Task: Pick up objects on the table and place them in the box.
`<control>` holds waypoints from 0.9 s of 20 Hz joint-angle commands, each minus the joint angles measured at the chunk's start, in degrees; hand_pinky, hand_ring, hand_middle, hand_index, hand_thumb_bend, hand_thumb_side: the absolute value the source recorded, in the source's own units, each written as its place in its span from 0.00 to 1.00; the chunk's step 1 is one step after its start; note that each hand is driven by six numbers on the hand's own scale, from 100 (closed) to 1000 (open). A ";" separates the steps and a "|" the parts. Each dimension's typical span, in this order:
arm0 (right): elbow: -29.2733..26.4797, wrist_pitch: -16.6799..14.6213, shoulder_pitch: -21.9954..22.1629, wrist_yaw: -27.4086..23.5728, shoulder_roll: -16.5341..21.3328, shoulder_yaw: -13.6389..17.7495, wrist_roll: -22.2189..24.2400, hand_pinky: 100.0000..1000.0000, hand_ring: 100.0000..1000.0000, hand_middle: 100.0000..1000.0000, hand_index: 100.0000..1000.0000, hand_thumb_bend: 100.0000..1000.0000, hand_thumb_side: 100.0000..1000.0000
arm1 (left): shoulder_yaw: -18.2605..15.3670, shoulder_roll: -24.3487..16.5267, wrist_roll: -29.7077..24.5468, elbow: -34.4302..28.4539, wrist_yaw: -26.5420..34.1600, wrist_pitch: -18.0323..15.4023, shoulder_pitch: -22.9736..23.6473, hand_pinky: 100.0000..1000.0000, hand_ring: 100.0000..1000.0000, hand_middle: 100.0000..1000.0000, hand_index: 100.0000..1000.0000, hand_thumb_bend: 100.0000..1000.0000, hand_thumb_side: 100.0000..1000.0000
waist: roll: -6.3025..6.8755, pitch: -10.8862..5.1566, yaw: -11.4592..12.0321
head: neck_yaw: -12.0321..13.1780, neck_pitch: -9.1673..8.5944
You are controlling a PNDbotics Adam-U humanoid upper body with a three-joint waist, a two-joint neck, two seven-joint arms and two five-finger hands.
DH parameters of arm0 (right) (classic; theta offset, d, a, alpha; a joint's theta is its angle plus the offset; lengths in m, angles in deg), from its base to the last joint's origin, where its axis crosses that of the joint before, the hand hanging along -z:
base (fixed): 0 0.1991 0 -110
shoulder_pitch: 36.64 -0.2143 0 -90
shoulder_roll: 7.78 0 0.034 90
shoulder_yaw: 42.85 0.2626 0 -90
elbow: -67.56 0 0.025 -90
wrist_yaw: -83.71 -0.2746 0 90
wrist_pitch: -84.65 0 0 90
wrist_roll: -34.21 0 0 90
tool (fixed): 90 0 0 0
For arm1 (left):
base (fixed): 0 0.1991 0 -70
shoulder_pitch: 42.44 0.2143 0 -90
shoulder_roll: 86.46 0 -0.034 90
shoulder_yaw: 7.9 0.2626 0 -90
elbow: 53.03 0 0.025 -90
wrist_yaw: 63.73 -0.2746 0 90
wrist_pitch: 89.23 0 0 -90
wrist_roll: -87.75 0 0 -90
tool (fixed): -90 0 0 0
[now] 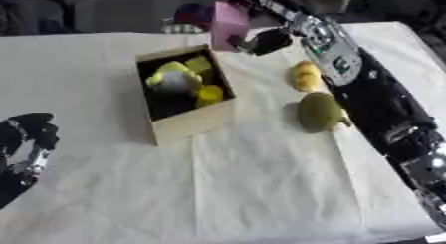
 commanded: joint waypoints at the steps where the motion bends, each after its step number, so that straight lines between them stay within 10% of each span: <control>1: 1.62 -1.72 -0.80 3.05 -1.49 -1.06 1.18 0.82 0.68 0.55 0.89 0.22 0.13 | -0.60 -0.80 0.31 -0.67 -0.06 0.03 -0.13 0.85 0.58 0.57 0.76 0.14 0.51 | -0.51 -1.45 0.06 | -0.16 0.22; 9: 3.89 -6.21 0.03 12.18 -3.26 -0.65 0.76 0.88 0.81 0.82 1.00 0.49 0.27 | -0.60 -0.66 0.34 -0.76 -0.25 0.09 0.12 0.85 0.58 0.56 0.76 0.14 0.51 | -0.53 -1.65 -0.07 | -0.24 0.22; 18: -10.31 -6.54 3.26 2.05 4.31 3.92 2.08 0.90 0.81 0.90 1.00 0.59 0.36 | -0.93 -0.93 0.61 -0.68 -0.50 0.24 0.66 0.85 0.58 0.56 0.76 0.15 0.51 | -1.01 -1.96 -0.96 | 0.30 0.22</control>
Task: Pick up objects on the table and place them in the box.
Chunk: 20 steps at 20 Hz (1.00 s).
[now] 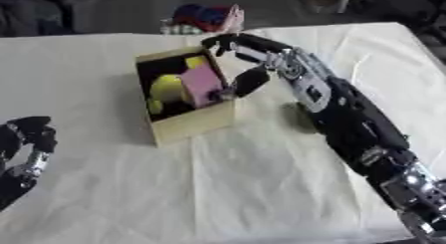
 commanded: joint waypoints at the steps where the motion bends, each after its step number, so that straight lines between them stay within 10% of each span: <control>1: -5.11 1.27 -0.50 -4.18 3.49 1.59 0.08 0.90 0.81 0.90 1.00 0.59 0.36 | -0.77 -0.98 0.31 -0.81 -0.13 0.02 -0.24 0.85 0.58 0.56 0.76 0.15 0.51 | -0.72 -1.57 -0.02 | 0.20 0.22; 11: 2.82 8.46 6.35 -0.89 12.27 8.79 0.07 0.89 0.83 0.84 0.98 0.37 0.26 | -1.02 -1.16 0.62 -0.75 -0.47 0.12 0.00 0.85 0.58 0.56 0.76 0.15 0.51 | -0.71 -1.85 -0.78 | 0.50 0.22; 20: 7.63 16.15 4.81 7.95 10.58 9.59 4.79 0.89 0.84 0.85 0.97 0.35 0.26 | -0.89 -1.03 0.43 -0.65 -0.45 0.03 -0.06 0.85 0.58 0.56 0.76 0.16 0.51 | -0.20 -1.95 -0.80 | -0.12 0.22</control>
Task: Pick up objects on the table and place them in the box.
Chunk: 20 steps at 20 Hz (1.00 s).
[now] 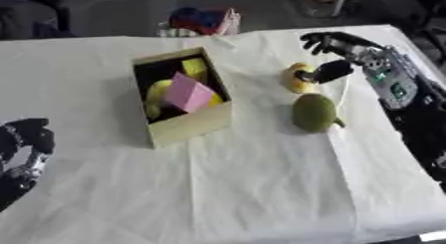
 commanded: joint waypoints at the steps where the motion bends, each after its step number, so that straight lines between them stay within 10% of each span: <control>1: 1.27 1.98 -1.89 3.38 0.15 0.67 0.31 0.89 0.84 0.85 0.97 0.34 0.26 | -0.27 -0.99 -0.08 -0.66 -0.10 -0.16 -0.55 0.85 0.58 0.56 0.76 0.16 0.51 | -0.06 -1.65 0.04 | -0.32 0.22; 20: 17.24 5.95 -8.04 22.68 -6.41 1.76 -6.78 0.86 0.80 0.73 0.83 0.17 0.13 | 0.09 -0.60 -0.54 -0.46 0.18 -0.29 -0.37 0.85 0.58 0.56 0.76 0.16 0.51 | 0.37 -1.84 0.37 | -1.51 0.22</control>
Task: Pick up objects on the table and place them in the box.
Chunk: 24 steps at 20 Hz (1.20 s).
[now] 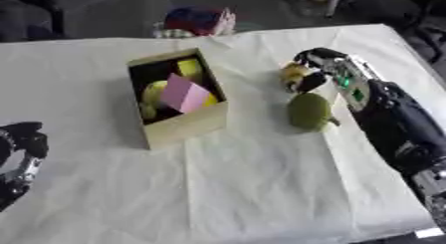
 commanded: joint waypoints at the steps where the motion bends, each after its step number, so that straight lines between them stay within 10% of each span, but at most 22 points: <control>1: 0.78 0.41 -1.49 3.69 0.18 1.05 -2.08 0.85 0.77 0.67 0.76 0.14 0.10 | 0.03 -0.61 -0.09 -0.63 0.19 -0.12 -0.37 0.85 0.58 0.56 0.76 0.16 0.51 | 0.36 -1.57 0.07 | -0.25 0.22; 10: -1.03 4.13 -1.83 7.93 -0.27 3.17 -11.44 0.74 0.52 0.24 0.35 0.03 0.00 | 0.02 -0.51 -0.13 -0.59 0.29 -0.07 -0.24 0.85 0.58 0.56 0.76 0.15 0.52 | 0.20 -1.62 0.08 | -0.40 0.22; 16: -7.57 6.35 -1.58 3.31 0.42 5.00 -17.59 0.70 0.44 0.17 0.29 0.09 0.00 | -0.13 -0.53 0.00 -0.61 0.33 -0.04 -0.18 0.85 0.58 0.56 0.75 0.15 0.52 | 0.16 -1.61 -0.09 | -0.35 0.22; 24: -20.22 -0.44 -3.27 -4.65 -0.25 -1.83 -18.09 0.70 0.44 0.18 0.31 0.12 0.00 | -0.05 -0.58 -0.12 -0.57 0.39 -0.05 -0.18 0.85 0.58 0.57 0.75 0.15 0.52 | 0.01 -1.71 0.04 | -0.62 0.22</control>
